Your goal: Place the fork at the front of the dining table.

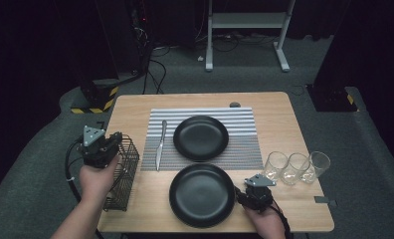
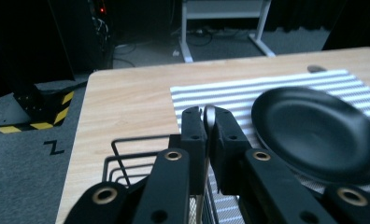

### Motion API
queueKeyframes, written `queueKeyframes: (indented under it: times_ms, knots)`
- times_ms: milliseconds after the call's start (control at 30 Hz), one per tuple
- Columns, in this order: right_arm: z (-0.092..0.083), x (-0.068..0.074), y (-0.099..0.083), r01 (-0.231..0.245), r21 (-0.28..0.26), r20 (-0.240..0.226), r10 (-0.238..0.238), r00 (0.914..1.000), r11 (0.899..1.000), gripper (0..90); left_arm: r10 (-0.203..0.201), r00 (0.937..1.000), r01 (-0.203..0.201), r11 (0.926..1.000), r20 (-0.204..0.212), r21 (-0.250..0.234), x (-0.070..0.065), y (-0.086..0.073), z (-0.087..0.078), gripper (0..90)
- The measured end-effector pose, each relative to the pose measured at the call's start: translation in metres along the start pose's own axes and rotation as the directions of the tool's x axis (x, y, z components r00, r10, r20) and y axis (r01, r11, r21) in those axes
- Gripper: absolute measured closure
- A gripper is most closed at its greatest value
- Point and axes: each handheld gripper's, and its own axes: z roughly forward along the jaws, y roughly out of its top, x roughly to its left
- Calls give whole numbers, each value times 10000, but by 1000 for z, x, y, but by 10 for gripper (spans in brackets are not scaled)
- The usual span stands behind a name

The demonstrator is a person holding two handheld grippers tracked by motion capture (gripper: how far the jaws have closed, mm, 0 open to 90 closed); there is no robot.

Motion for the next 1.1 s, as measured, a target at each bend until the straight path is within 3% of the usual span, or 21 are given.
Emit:
queueKeyframes:
  times_ms: [100,367,433,500,733,1100]
  knots:
    - [0,0,0,16,-4,8,-16,10000,10000,458,114,9999,-114,9997,-8,206,-2,-4,3,836]
    - [0,0,0,15,-2,4,-15,10000,10000,458,114,9999,-113,9998,-62,178,-1,-4,3,860]
    - [0,0,0,14,-3,2,-14,10000,10000,458,71,9999,-72,10000,-141,-31,-1,-4,1,861]
    - [0,0,0,32,4,6,-32,10000,10000,458,290,9990,-301,9991,-347,-312,-4,-4,-2,862]
    - [0,0,0,30,4,8,-30,10000,10000,459,40,9994,-70,9957,-333,-927,-2,-3,-13,862]
    - [0,0,0,36,6,23,-36,10000,10000,458,-12,9994,-44,9871,-349,-1599,0,-4,-26,863]
